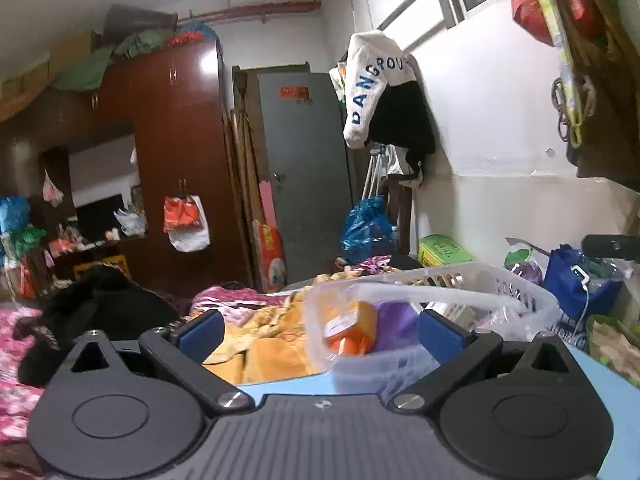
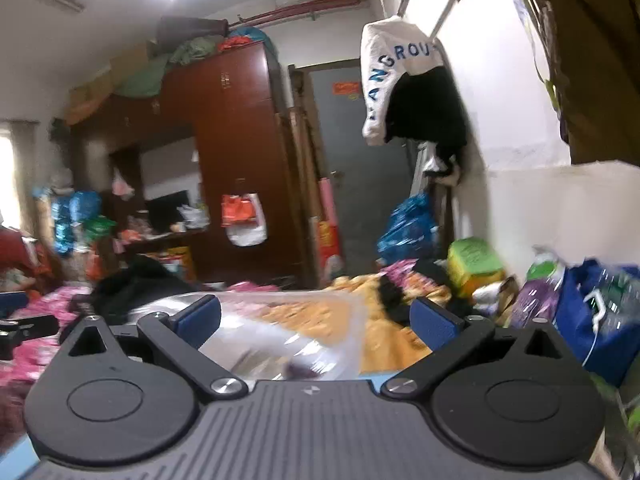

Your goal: Organize objects

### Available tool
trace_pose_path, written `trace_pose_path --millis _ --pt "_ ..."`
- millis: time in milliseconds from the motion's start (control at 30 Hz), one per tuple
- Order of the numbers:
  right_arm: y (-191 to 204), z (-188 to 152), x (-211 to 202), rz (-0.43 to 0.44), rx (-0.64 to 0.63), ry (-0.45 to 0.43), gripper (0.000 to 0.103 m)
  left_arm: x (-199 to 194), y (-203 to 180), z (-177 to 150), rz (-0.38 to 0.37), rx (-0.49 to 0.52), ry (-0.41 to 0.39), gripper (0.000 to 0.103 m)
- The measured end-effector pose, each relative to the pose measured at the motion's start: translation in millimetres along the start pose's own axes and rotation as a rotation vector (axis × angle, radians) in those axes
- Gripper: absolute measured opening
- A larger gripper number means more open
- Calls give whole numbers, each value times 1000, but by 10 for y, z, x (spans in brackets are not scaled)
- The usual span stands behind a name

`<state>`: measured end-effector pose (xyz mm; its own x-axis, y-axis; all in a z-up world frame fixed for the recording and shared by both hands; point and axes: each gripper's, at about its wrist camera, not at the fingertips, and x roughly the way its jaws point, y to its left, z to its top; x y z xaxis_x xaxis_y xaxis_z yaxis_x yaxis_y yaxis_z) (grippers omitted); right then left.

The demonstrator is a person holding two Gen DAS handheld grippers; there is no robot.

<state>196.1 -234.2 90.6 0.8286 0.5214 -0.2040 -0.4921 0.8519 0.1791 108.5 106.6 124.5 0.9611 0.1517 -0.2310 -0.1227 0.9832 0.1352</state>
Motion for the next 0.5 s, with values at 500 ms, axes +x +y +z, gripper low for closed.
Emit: trace_pose_path --millis 500 --pt "438 -56 -223 -29 -132 84 103 -532 -547 -135 -146 -92 -7 103"
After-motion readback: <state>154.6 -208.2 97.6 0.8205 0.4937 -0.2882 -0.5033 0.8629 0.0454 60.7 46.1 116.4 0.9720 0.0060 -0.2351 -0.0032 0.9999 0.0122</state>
